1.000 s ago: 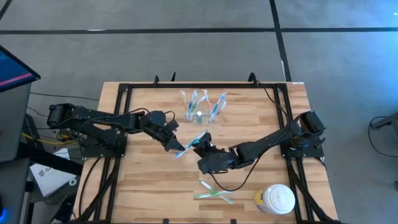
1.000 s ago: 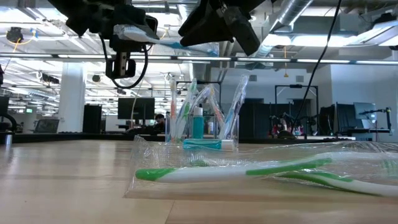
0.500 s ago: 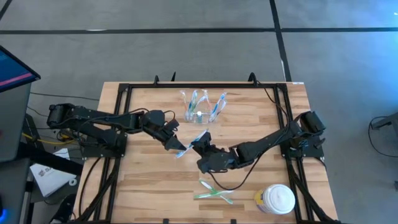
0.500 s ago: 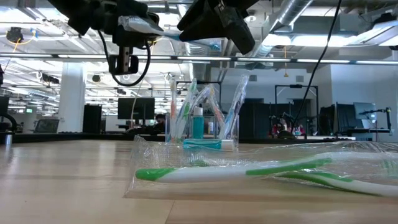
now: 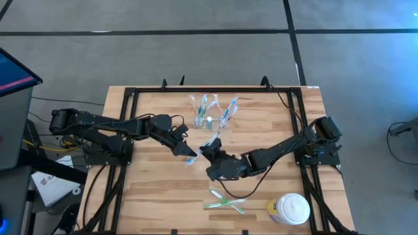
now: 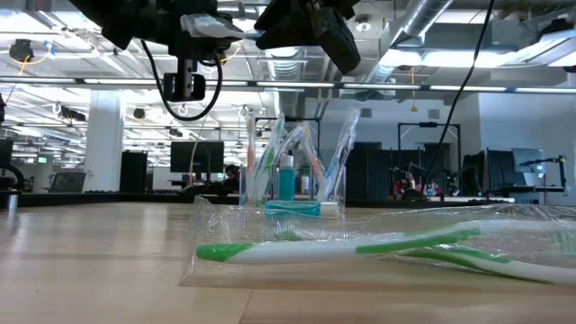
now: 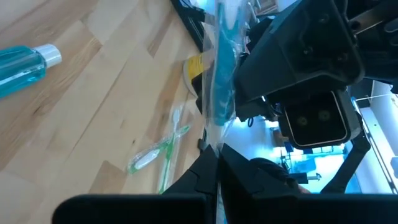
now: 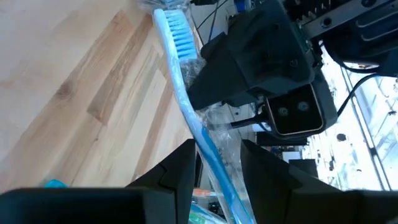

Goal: Pick & Place toothbrushing station
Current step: Put the blue toothbrush into the transparent organizer, then put the blue mouthwash into the transparent organizer

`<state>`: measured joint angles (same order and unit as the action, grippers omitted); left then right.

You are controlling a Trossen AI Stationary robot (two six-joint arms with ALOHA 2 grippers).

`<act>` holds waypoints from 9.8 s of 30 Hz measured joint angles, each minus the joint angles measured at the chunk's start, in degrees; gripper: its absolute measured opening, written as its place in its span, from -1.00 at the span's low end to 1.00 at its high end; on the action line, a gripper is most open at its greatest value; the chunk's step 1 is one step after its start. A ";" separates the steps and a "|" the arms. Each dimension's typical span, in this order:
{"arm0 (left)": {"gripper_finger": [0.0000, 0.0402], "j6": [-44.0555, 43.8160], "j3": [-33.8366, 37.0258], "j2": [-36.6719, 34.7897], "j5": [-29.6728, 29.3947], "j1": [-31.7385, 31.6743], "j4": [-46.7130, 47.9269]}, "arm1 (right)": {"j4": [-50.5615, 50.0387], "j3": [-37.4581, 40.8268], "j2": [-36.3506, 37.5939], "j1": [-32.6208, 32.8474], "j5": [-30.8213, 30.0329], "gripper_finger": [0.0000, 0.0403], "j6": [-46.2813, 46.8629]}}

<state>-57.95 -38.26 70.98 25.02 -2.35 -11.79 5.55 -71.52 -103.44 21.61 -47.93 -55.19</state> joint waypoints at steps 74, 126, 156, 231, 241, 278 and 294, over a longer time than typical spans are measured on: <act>-0.91 17.53 0.02 -5.91 2.20 -3.85 -3.74 | -2.31 0.07 -0.01 -0.41 3.15 -0.96 11.09; -0.92 38.66 7.65 -15.15 -13.66 -3.15 -5.01 | 50.19 38.82 17.98 -20.20 22.52 -0.96 46.92; -0.92 38.65 13.77 -15.10 -22.36 -0.79 -9.51 | 69.53 41.32 3.74 -27.85 22.37 -0.96 52.00; -0.92 38.64 16.52 -15.10 -22.45 -0.76 -15.71 | 81.30 38.82 -15.25 -30.77 20.64 -0.92 58.17; -0.92 38.65 16.52 -15.10 -22.45 -0.76 -15.69 | 82.74 38.85 -15.87 -30.62 20.84 -0.76 57.78; -0.92 38.66 16.52 -15.10 -22.42 -0.59 -15.62 | 80.14 40.57 -6.22 -24.95 10.40 -0.20 47.13; -0.92 39.67 16.52 -15.08 -22.36 -0.20 -15.59 | 45.00 40.95 13.15 -22.34 25.33 -0.32 55.29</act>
<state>-18.28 -21.74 55.90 2.66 -2.55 -27.38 50.56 -30.57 -90.29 -0.73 -22.60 0.10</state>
